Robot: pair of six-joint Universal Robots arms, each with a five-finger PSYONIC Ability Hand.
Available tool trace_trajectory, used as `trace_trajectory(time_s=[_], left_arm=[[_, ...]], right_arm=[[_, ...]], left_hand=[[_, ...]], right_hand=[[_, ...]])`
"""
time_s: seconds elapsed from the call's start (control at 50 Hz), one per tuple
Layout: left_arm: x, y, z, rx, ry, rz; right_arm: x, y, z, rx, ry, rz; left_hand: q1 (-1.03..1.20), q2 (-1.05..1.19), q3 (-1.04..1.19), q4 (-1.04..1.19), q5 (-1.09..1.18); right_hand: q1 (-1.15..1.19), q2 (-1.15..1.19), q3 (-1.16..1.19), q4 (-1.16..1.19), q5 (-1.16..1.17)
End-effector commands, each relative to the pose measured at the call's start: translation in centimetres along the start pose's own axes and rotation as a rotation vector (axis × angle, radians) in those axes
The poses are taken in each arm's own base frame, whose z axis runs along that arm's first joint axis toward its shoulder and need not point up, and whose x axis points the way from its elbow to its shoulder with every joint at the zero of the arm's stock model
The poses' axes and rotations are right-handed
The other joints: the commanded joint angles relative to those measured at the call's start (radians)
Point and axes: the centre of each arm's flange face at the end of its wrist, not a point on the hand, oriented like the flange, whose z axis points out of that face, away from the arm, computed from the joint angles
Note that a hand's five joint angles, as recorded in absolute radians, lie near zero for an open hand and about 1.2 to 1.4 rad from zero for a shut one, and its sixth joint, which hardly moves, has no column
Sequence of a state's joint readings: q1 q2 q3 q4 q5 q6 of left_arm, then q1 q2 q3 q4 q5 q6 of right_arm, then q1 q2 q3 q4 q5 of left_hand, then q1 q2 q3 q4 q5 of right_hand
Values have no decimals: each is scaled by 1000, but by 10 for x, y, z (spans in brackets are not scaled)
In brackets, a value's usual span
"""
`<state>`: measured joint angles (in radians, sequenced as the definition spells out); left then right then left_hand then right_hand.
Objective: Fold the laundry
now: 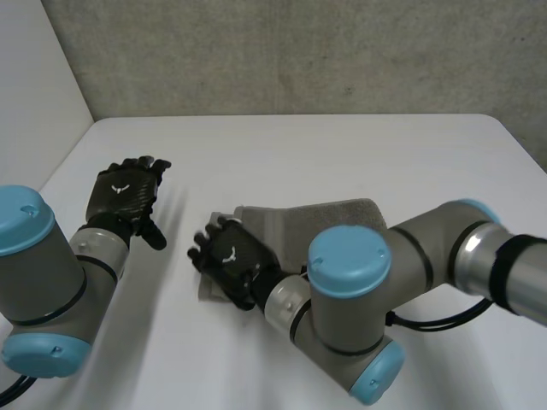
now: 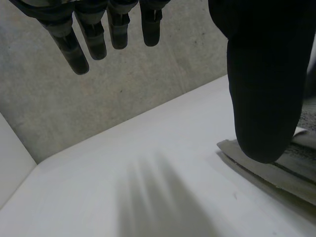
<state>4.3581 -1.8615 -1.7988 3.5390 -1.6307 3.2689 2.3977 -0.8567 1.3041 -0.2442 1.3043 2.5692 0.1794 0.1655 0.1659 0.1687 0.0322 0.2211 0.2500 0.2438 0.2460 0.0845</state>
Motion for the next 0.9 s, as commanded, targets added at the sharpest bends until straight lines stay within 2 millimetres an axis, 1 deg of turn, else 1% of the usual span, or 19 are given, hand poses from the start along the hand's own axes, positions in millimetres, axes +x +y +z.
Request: trace_trajectory(time_s=[0.02, 0.08, 0.16, 0.24, 0.26, 0.3, 0.42, 0.46, 0.48, 0.52, 0.62, 0.74, 0.78, 0.8, 0.82, 0.84, 0.86, 0.88, 0.9], left_arm=[[4, 3, -2, 3, 12, 3], [6, 6, -4, 1, 15, 5], [6, 6, -4, 4, 16, 5], [7, 8, -4, 1, 18, 5], [7, 8, -4, 1, 18, 5], [8, 8, -4, 1, 20, 6], [10, 10, -5, -4, 27, 7], [10, 10, -5, -4, 28, 7], [10, 10, -5, -4, 28, 7], [10, 11, -5, -7, 29, 7], [13, 10, -7, -4, 37, 8], [14, 5, -8, 4, 40, 6], [18, -5, -10, 31, 51, -1], [18, -5, -10, 32, 51, -1], [20, -14, -13, 53, 61, -2], [20, -14, -13, 53, 61, -2], [23, -28, -16, 82, 71, -3], [24, -43, -20, 107, 79, -7], [24, -43, -20, 108, 79, -7]], right_arm=[[83, -16, -34, -56, 251, 222], [104, -6, -56, -110, 290, 363], [115, 11, -77, -178, 327, 450], [126, 54, -106, -295, 394, 517], [126, 54, -106, -295, 394, 517], [128, 78, -119, -339, 416, 543], [121, 98, -129, -353, 420, 554], [117, 105, -128, -347, 417, 535], [117, 105, -128, -347, 417, 535], [116, 114, -123, -338, 428, 519], [123, 122, -114, -325, 455, 475], [148, 109, -110, -302, 530, 339], [160, 81, -102, -236, 549, 239], [160, 81, -102, -235, 549, 239], [160, 55, -92, -168, 532, 198], [150, 28, -80, -98, 487, 170], [150, 27, -80, -98, 486, 169], [136, 7, -68, -52, 427, 153], [136, 7, -68, -51, 427, 153]], left_hand=[[-5, 9, 9, 6, -32], [-5, 9, 9, 6, -32], [-5, 9, 9, 6, -32], [-5, 9, 9, 6, -32], [-5, 9, 9, 6, -32], [-5, 9, 9, 6, -32], [-5, 9, 9, 6, -32], [-5, 9, 9, 6, -32], [-5, 9, 9, 6, -32], [-5, 9, 9, 6, -32], [-5, 9, 9, 6, -32], [-5, 9, 9, 6, -32], [-5, 9, 9, 6, -32], [-5, 9, 9, 6, -32], [-5, 9, 9, 6, -32], [-5, 9, 9, 6, -32], [-5, 9, 9, 6, -32], [-5, 9, 9, 6, -32], [-5, 9, 9, 6, -32]], right_hand=[[-47, -75, -69, -71, -84], [-47, -75, -69, -71, -84], [-47, -75, -69, -71, -84], [-47, -75, -69, -71, -84], [-47, -75, -69, -71, -84], [-43, -72, -66, -68, -81], [146, 117, 123, 121, 108], [438, 409, 415, 413, 400], [439, 410, 417, 414, 401], [848, 819, 826, 823, 810], [1175, 1146, 1152, 1150, 1137], [1175, 1146, 1152, 1150, 1137], [1175, 1146, 1152, 1150, 1137], [1175, 1146, 1152, 1150, 1137], [1175, 1146, 1152, 1150, 1137], [1175, 1146, 1152, 1150, 1137], [1175, 1146, 1152, 1150, 1137], [1175, 1146, 1152, 1150, 1137], [1175, 1146, 1152, 1150, 1137]])
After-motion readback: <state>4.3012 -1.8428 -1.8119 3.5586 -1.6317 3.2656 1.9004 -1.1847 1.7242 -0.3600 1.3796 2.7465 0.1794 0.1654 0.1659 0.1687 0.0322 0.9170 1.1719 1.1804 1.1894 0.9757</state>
